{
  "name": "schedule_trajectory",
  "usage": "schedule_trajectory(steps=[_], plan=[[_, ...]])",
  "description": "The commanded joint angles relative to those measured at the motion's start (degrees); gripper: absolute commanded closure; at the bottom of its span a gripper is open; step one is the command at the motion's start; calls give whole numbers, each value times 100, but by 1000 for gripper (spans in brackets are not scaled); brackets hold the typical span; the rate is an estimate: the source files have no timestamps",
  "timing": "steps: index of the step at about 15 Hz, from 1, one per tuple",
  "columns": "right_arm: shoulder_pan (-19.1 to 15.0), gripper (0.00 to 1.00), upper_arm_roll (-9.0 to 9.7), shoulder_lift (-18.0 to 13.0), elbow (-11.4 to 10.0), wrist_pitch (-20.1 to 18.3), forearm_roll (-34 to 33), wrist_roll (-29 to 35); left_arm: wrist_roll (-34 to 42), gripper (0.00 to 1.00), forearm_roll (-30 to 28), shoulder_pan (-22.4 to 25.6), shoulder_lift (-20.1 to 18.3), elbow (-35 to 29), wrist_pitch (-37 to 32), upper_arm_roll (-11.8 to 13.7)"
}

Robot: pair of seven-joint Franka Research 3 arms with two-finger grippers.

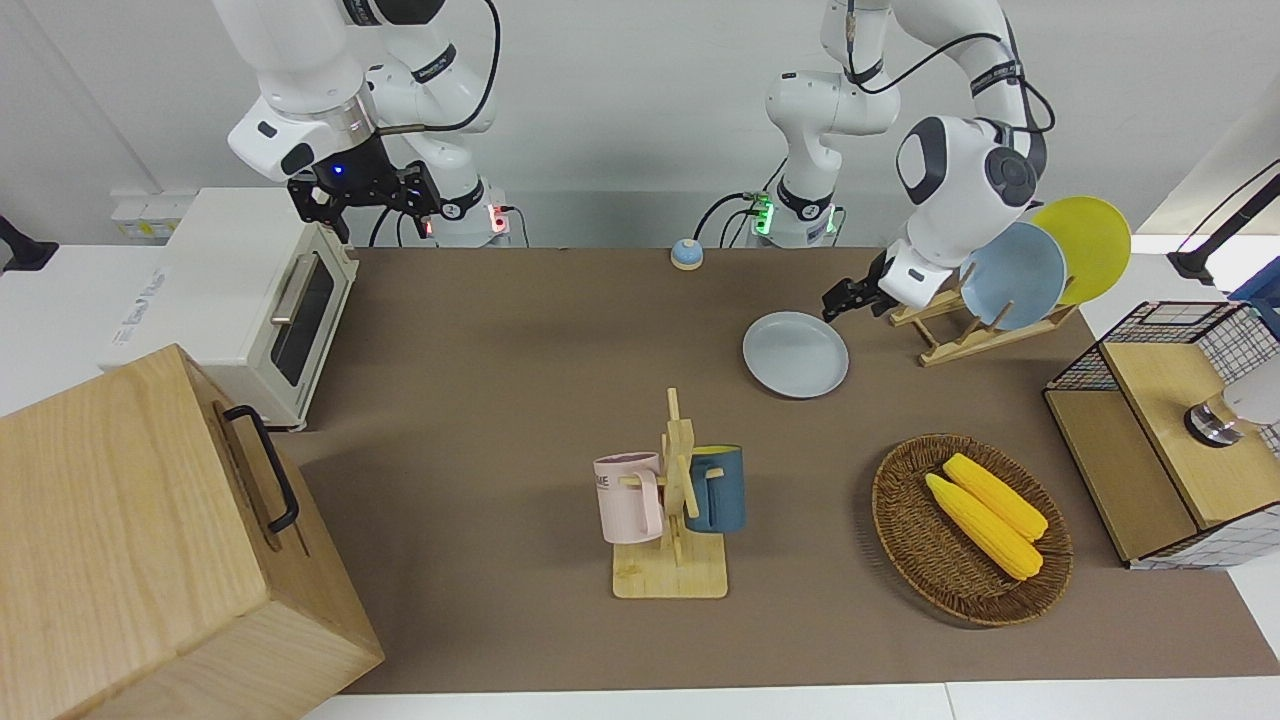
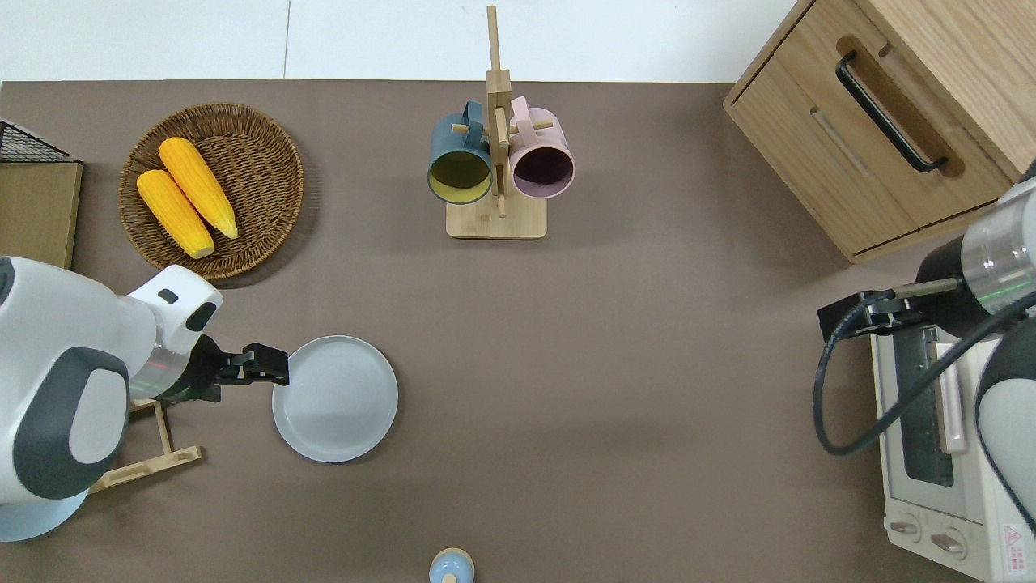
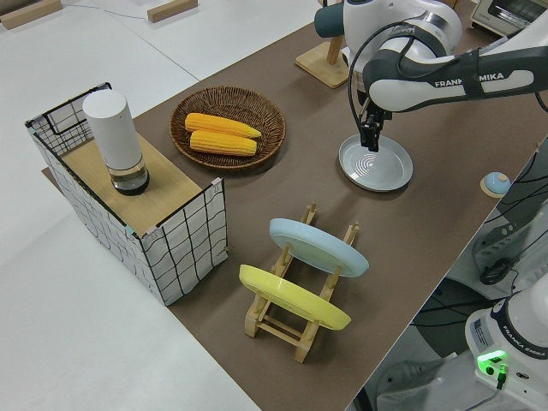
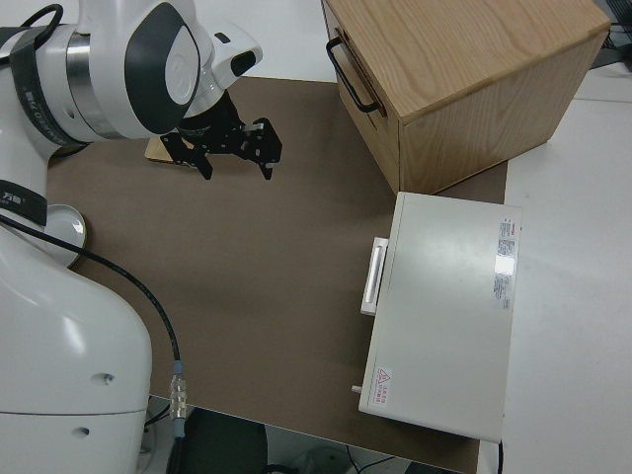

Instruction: Pick gray plate from low plate rack and place it on table with left arm

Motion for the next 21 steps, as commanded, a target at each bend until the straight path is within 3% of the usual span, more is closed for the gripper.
schedule_trajectory(steps=[1,5,11,15,17,21], plan=[[-132,17,121,-12,41,-62,-37,68,41,9,771,11,-111,841,-553,46],[-132,17,121,-12,41,-62,-37,68,408,9,923,46,-85,1711,-581,108],[-132,17,113,-12,33,-62,-37,68,507,7,905,187,3,2328,-607,55],[-132,17,121,-12,41,-62,-37,68,507,7,914,257,3,2338,-739,-59],[-132,17,121,-12,41,-62,-37,68,498,9,914,511,12,2329,-739,-374],[-132,17,113,-12,41,-62,-37,68,498,7,906,609,12,2311,-731,-428]])
